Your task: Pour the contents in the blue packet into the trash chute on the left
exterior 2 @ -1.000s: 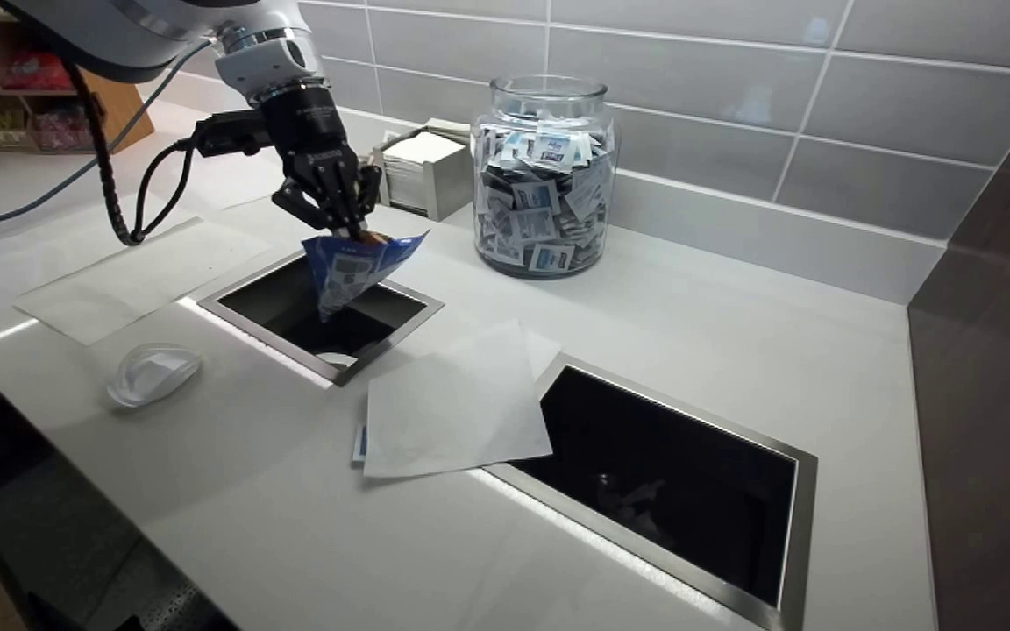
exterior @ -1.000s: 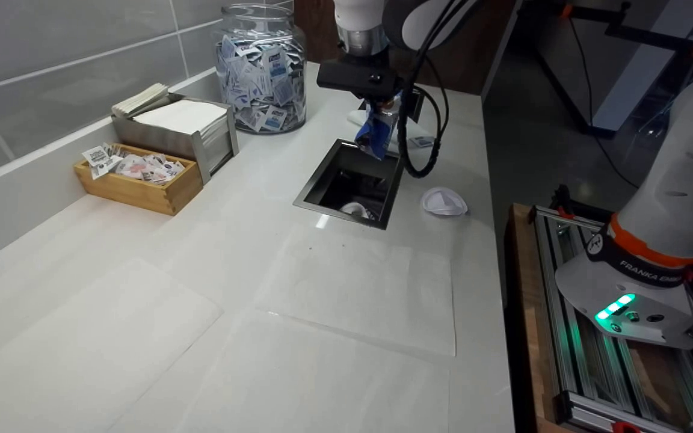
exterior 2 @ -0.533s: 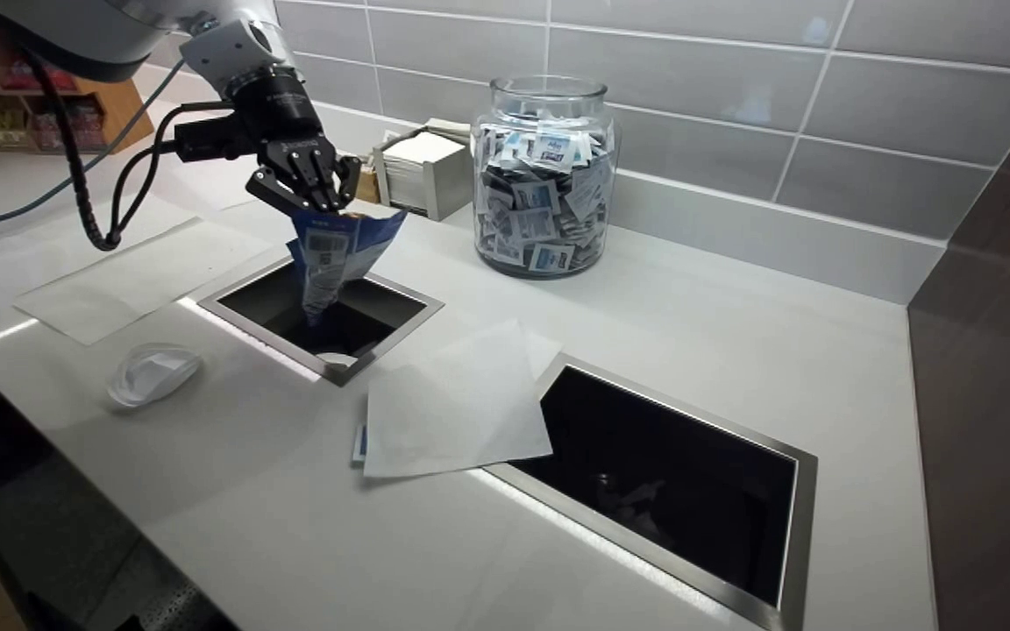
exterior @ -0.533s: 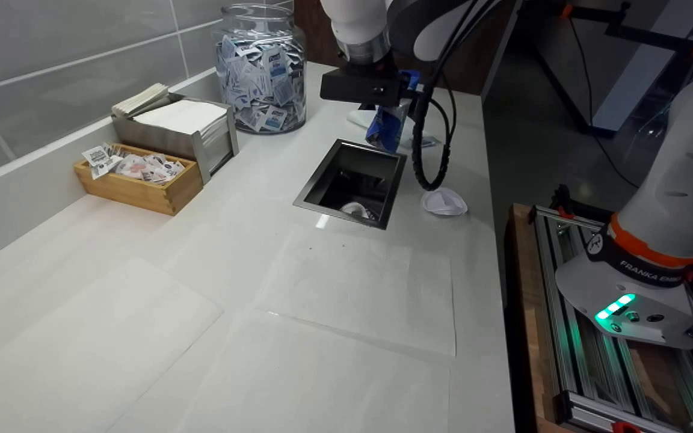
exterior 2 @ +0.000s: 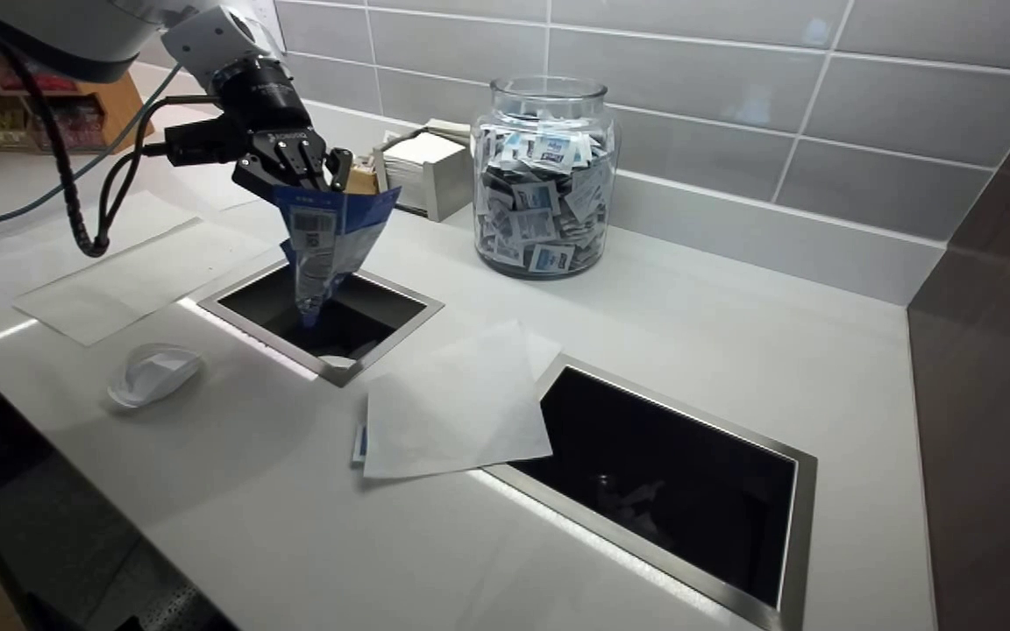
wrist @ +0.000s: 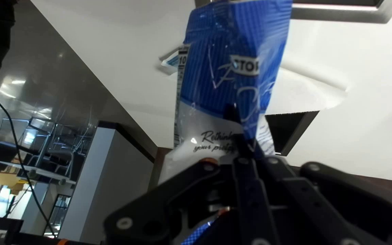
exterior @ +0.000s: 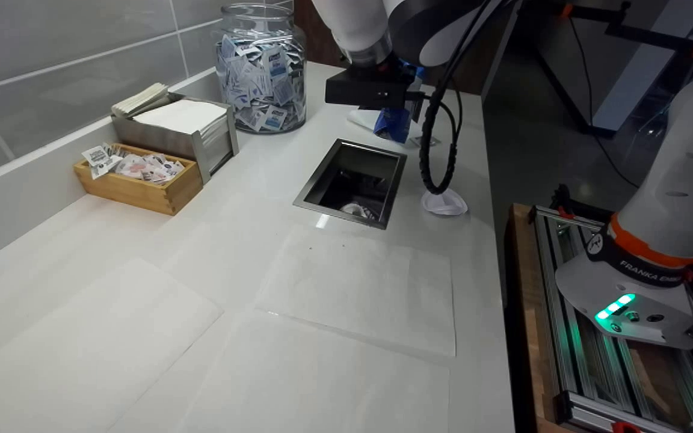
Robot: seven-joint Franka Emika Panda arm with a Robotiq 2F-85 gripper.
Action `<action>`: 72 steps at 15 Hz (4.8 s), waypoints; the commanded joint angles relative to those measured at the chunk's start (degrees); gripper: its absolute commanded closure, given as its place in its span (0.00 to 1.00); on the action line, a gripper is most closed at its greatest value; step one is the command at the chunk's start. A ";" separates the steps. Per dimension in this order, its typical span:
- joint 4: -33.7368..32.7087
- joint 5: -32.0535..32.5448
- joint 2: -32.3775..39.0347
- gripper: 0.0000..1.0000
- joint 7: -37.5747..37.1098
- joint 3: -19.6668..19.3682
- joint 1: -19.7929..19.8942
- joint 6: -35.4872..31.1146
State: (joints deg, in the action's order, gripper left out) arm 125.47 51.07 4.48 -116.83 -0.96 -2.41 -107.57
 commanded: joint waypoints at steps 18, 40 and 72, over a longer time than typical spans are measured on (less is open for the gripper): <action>-1.66 2.71 -0.66 1.00 0.56 0.74 0.42 -4.02; -1.99 1.88 -1.41 1.00 3.26 1.64 -0.25 1.15; -2.11 -0.98 -0.99 1.00 7.38 1.84 0.83 -0.11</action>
State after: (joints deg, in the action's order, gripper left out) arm 123.09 50.64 3.82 -109.90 1.47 -1.52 -113.74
